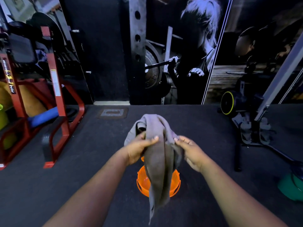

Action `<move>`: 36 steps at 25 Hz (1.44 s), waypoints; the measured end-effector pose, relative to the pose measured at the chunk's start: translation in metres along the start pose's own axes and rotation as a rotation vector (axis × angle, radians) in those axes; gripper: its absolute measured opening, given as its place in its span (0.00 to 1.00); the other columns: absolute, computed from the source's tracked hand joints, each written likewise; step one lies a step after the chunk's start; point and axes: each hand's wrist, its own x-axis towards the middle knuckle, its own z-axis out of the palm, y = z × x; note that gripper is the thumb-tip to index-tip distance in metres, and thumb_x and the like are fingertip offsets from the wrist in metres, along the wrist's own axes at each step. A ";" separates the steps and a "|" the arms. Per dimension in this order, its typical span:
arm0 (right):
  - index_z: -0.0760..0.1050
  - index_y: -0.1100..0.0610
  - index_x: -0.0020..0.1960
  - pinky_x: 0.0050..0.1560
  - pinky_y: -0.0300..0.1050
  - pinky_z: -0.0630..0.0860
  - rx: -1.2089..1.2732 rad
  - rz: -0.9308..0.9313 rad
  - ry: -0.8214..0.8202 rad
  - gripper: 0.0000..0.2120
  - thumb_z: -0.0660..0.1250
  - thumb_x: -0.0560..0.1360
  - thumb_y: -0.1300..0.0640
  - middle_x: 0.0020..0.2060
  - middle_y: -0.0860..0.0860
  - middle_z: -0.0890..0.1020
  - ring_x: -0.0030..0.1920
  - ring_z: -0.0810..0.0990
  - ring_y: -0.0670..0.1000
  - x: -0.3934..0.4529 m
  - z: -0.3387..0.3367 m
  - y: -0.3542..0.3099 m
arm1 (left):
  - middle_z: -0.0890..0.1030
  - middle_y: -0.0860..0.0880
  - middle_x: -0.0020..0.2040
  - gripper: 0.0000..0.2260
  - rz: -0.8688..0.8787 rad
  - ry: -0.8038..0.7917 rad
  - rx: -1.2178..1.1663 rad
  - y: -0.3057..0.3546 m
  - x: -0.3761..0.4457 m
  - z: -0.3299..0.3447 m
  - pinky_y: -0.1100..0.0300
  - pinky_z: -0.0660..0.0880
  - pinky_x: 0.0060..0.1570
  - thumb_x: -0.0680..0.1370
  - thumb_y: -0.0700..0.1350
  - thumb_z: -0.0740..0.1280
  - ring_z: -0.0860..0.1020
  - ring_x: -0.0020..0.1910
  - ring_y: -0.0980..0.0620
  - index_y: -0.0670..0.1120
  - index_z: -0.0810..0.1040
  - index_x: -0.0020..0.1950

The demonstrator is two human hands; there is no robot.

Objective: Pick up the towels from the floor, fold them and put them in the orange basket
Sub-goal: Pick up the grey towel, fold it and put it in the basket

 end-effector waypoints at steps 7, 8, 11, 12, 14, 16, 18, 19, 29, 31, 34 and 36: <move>0.79 0.56 0.60 0.53 0.44 0.80 -0.383 -0.044 -0.063 0.14 0.74 0.77 0.54 0.52 0.51 0.86 0.53 0.84 0.48 0.010 -0.002 0.000 | 0.84 0.37 0.54 0.13 -0.044 0.259 0.048 0.004 0.012 -0.003 0.52 0.78 0.47 0.78 0.40 0.70 0.82 0.51 0.41 0.36 0.80 0.61; 0.80 0.58 0.54 0.47 0.45 0.79 -0.462 -0.033 -0.030 0.09 0.75 0.76 0.57 0.46 0.51 0.87 0.47 0.84 0.49 0.009 -0.002 0.006 | 0.85 0.38 0.53 0.13 -0.026 0.295 0.069 0.009 0.014 -0.005 0.53 0.77 0.45 0.79 0.41 0.69 0.82 0.50 0.42 0.36 0.81 0.60; 0.81 0.57 0.45 0.40 0.46 0.73 -0.221 -0.021 0.171 0.07 0.67 0.79 0.58 0.39 0.53 0.85 0.42 0.80 0.51 0.012 0.000 0.004 | 0.86 0.40 0.47 0.11 0.016 0.401 0.001 0.013 0.015 -0.013 0.51 0.80 0.46 0.80 0.44 0.69 0.84 0.47 0.43 0.38 0.81 0.58; 0.83 0.59 0.48 0.43 0.45 0.75 -0.138 -0.034 0.198 0.09 0.64 0.81 0.59 0.43 0.54 0.86 0.44 0.82 0.52 0.014 0.000 0.000 | 0.86 0.40 0.45 0.10 0.005 0.438 0.007 0.011 0.015 -0.015 0.48 0.81 0.47 0.80 0.44 0.69 0.85 0.45 0.42 0.39 0.81 0.57; 0.83 0.59 0.56 0.47 0.40 0.77 -0.055 -0.070 0.250 0.11 0.62 0.83 0.57 0.48 0.52 0.87 0.50 0.84 0.48 0.016 0.001 -0.007 | 0.87 0.41 0.46 0.11 -0.021 0.468 0.102 0.010 0.014 -0.018 0.44 0.82 0.52 0.80 0.48 0.70 0.85 0.48 0.41 0.41 0.83 0.55; 0.81 0.58 0.56 0.49 0.39 0.80 0.147 -0.082 0.316 0.11 0.64 0.83 0.53 0.48 0.49 0.87 0.50 0.85 0.45 0.016 -0.001 -0.013 | 0.87 0.43 0.47 0.13 0.009 0.444 0.091 0.018 0.014 -0.024 0.47 0.81 0.54 0.78 0.51 0.73 0.85 0.50 0.43 0.42 0.83 0.53; 0.80 0.59 0.56 0.55 0.46 0.81 0.254 -0.040 0.252 0.11 0.66 0.81 0.52 0.49 0.54 0.87 0.51 0.85 0.50 0.014 -0.007 -0.017 | 0.87 0.43 0.49 0.10 0.120 0.353 -0.106 0.025 0.013 -0.031 0.51 0.80 0.50 0.78 0.48 0.72 0.84 0.48 0.46 0.43 0.82 0.54; 0.80 0.60 0.56 0.57 0.49 0.80 0.157 0.006 0.182 0.11 0.68 0.80 0.54 0.50 0.56 0.87 0.53 0.85 0.53 0.013 -0.009 -0.017 | 0.86 0.44 0.49 0.08 0.155 0.288 -0.130 0.023 0.011 -0.033 0.53 0.80 0.47 0.79 0.45 0.71 0.84 0.48 0.47 0.43 0.81 0.55; 0.83 0.62 0.53 0.49 0.49 0.83 -0.305 0.037 0.138 0.08 0.72 0.78 0.57 0.45 0.56 0.88 0.49 0.87 0.57 0.013 -0.016 -0.013 | 0.86 0.42 0.47 0.12 0.086 0.335 0.244 -0.004 0.012 -0.038 0.59 0.78 0.42 0.76 0.45 0.76 0.83 0.46 0.47 0.37 0.81 0.54; 0.83 0.60 0.52 0.44 0.45 0.83 -0.193 -0.052 0.209 0.06 0.70 0.79 0.58 0.43 0.55 0.88 0.46 0.86 0.55 0.013 -0.013 -0.014 | 0.85 0.42 0.44 0.12 0.210 0.433 0.244 -0.002 0.012 -0.037 0.61 0.76 0.41 0.76 0.43 0.76 0.81 0.44 0.50 0.35 0.81 0.52; 0.82 0.60 0.55 0.49 0.47 0.82 -0.006 -0.092 0.282 0.08 0.70 0.80 0.56 0.47 0.56 0.87 0.48 0.86 0.53 0.020 -0.014 -0.023 | 0.86 0.49 0.41 0.07 0.216 0.432 0.159 0.014 0.014 -0.035 0.64 0.77 0.38 0.80 0.46 0.71 0.83 0.39 0.56 0.42 0.82 0.49; 0.83 0.61 0.55 0.53 0.49 0.81 -0.167 -0.050 0.267 0.10 0.71 0.79 0.56 0.48 0.57 0.87 0.53 0.86 0.58 0.023 -0.015 -0.025 | 0.84 0.51 0.37 0.10 0.142 0.402 0.268 0.009 0.013 -0.036 0.64 0.76 0.37 0.81 0.47 0.69 0.80 0.37 0.55 0.44 0.82 0.43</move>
